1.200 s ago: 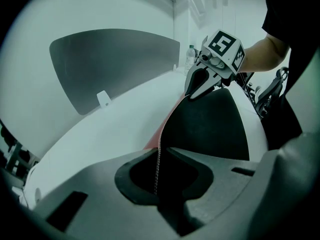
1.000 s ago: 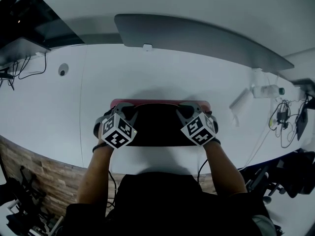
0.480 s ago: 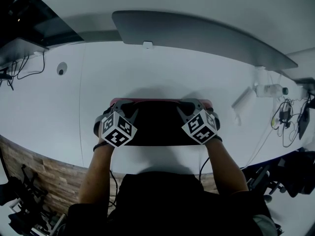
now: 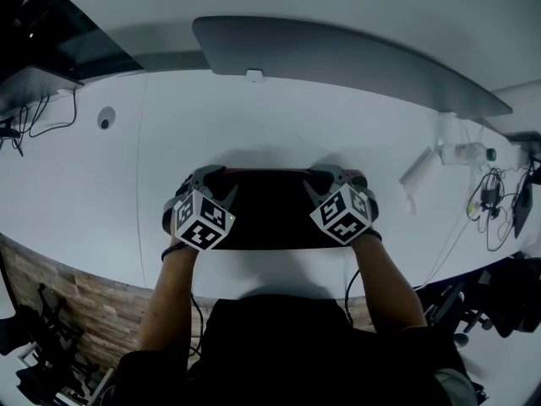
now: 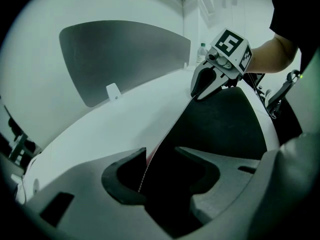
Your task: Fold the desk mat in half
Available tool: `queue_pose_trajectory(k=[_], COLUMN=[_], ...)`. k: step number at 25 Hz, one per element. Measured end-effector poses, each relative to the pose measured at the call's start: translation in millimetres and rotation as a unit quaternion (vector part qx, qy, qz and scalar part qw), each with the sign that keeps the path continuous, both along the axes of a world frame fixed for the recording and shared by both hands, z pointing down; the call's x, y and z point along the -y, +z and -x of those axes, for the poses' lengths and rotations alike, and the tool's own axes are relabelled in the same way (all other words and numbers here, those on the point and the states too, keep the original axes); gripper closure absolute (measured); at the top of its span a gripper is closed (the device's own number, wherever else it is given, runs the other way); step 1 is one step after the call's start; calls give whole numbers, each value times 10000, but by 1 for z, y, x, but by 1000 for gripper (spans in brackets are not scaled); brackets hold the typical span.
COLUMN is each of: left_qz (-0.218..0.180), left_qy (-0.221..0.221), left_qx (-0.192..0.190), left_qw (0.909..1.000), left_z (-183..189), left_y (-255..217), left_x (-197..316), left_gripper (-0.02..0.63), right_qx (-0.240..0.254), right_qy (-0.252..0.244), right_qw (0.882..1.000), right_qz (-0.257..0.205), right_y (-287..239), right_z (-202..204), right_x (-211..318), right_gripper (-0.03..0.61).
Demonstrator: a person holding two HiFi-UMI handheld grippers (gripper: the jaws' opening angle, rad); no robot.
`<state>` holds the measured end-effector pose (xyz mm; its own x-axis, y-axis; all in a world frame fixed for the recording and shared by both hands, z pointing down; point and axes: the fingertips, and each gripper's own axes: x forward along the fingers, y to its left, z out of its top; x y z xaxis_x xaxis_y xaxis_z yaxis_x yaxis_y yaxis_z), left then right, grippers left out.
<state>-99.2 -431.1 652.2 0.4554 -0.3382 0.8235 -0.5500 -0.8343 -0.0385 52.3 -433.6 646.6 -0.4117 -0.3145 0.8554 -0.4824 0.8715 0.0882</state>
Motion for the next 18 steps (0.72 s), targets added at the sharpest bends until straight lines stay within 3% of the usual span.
queue_pose_trajectory(k=[4,12,18], left_qz=[-177,-356,-259], left_qy=[-373,-476,-441], left_qx=[-126,-134,-232], left_qw=[9991,9981,9984], left_z=[8,10,10], left_y=[-1,-3,-2], left_x=[8,13,13], left_gripper=[385,383,380], right_qx=[69,-16,8], right_qy=[68,19,-51], right_qw=[9999,9999,9999], right_qz=[-31,-157,99], right_y=[-1,-2,-2], right_z=[-1,0,-2], right_x=[1,8,5], right_gripper=[515,538,543])
